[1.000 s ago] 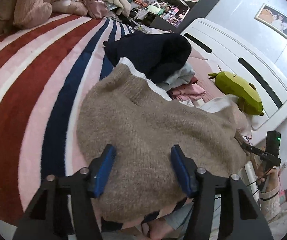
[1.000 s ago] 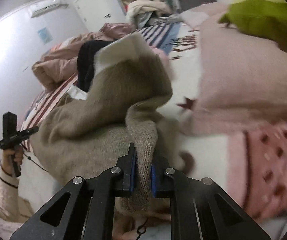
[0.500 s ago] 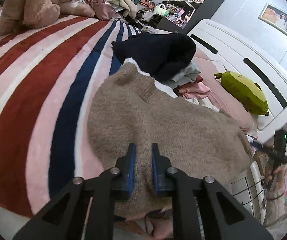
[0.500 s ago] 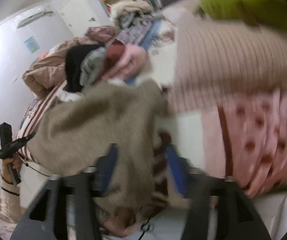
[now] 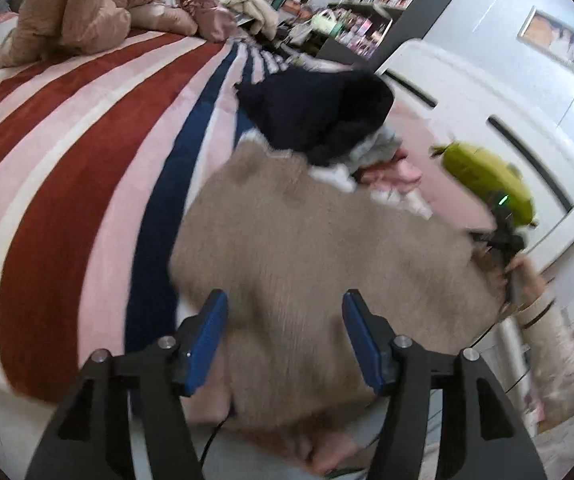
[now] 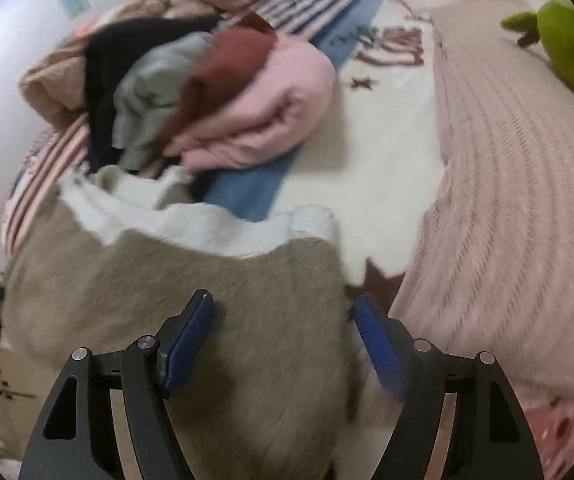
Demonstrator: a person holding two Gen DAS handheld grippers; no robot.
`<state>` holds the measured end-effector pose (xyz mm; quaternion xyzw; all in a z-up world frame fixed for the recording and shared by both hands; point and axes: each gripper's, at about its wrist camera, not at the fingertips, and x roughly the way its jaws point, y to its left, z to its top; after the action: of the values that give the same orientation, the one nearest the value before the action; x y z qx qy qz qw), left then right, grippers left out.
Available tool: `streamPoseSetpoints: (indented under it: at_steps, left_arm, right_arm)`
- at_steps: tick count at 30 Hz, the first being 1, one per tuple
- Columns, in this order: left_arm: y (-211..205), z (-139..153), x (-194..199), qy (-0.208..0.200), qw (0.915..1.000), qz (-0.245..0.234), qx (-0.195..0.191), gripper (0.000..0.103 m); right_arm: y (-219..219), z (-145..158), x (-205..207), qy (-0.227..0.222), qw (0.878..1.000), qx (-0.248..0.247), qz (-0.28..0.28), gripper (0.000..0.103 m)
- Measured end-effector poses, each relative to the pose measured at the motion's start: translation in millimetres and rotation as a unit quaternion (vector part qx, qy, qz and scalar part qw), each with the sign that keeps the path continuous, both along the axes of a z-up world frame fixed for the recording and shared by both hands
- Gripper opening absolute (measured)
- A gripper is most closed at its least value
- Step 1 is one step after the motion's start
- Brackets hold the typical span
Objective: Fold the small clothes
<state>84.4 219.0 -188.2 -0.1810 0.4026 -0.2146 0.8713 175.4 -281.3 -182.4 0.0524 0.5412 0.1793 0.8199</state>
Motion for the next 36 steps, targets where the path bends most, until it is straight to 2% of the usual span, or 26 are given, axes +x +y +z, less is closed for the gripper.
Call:
streamPoseSetpoints:
  at_steps: [2,4,5,6,7,8,9,11,13,17,19,21,22,23,24,27,29,31,33,36]
  left_arm:
    - [-0.1,4.8,22.5,-0.009,0.9999,0.007,0.008,0.055]
    - [-4.4,1.5,46.5,-0.001,0.9998,0.001,0.018,0.055]
    - [-8.2,-4.7,66.2,0.013,0.9998,-0.003,0.016,0.055]
    - [-9.6,-9.2,77.2,0.022,0.9996,-0.005,0.016,0.054]
    - [-13.1,-17.3,94.4,0.043,0.9988,-0.004,0.024,0.047]
    - [-14.4,-21.6,103.5,0.053,0.9982,-0.001,0.030,0.021]
    - [-17.1,-25.5,113.6,0.062,0.9974,0.000,0.036,0.000]
    - [-20.8,-25.6,121.2,0.060,0.9973,-0.005,0.043,0.000]
    - [-21.3,-15.7,121.3,0.040,0.9974,0.010,0.059,0.000]
    - [1.4,21.3,119.4,-0.012,0.9918,0.092,0.089,0.000]
    - [8.4,27.7,124.0,-0.011,0.9938,0.085,0.071,0.000]
    - [6.0,26.2,128.3,-0.004,0.9961,0.058,0.066,0.002]
    - [4.0,21.8,132.0,0.004,0.9974,0.040,0.059,0.009]
    - [0.5,15.0,136.2,0.015,0.9976,0.033,0.060,0.037]
    - [-2.7,8.5,140.2,0.025,0.9971,0.030,0.065,0.058]
    - [-16.8,-14.5,153.2,0.059,0.9964,-0.002,0.060,0.057]
    - [-26.0,-24.1,158.1,0.076,0.9954,-0.014,0.058,0.056]
    - [-34.5,-25.5,151.9,0.066,0.9954,-0.018,0.068,0.046]
    - [-38.9,-25.1,151.0,0.064,0.9950,-0.019,0.074,0.013]
    - [-35.5,-16.8,151.6,0.055,0.9947,0.000,0.087,0.009]
  right_arm:
    - [-5.4,-4.3,2.6,0.011,0.999,0.038,0.001,0.055]
    - [-9.1,-0.5,-0.2,-0.003,0.999,0.034,-0.019,0.018]
    - [-11.4,2.7,-2.3,-0.012,0.999,0.029,-0.029,0.010]
    - [-11.7,5.9,-3.9,-0.021,0.999,0.033,-0.035,0.010]
    - [-13.6,11.1,-7.8,-0.034,0.998,0.036,-0.045,0.009]
    - [-14.1,14.3,-9.7,-0.043,0.997,0.033,-0.049,0.009]
    - [-12.8,17.5,-10.0,-0.051,0.997,0.027,-0.051,0.009]
    - [-9.8,27.7,-10.7,-0.077,0.996,0.008,-0.052,0.008]
    - [-9.5,38.5,-10.3,-0.098,0.994,0.000,-0.055,0.008]
    - [-12.6,65.4,-6.8,-0.136,0.988,0.000,-0.070,0.008]
    - [-11.9,76.9,-2.0,-0.150,0.986,0.001,-0.078,0.008]
    - [-10.5,81.2,3.3,-0.151,0.985,0.006,-0.079,0.008]
    - [-8.1,79.8,8.0,-0.145,0.986,-0.001,-0.078,0.008]
    - [-6.4,75.9,11.5,-0.136,0.987,-0.009,-0.079,0.008]
    - [-5.1,70.0,14.9,-0.124,0.989,-0.018,-0.081,0.008]
    - [-4.1,43.7,20.7,-0.085,0.992,-0.031,-0.084,0.008]
    - [-7.2,28.6,18.7,-0.069,0.993,-0.021,-0.089,0.008]
    - [-13.2,18.6,14.6,-0.056,0.994,0.000,-0.095,0.008]
    - [-16.6,14.7,12.6,-0.051,0.994,0.008,-0.099,0.008]
    - [-18.9,17.5,11.6,-0.056,0.993,0.018,-0.106,0.008]
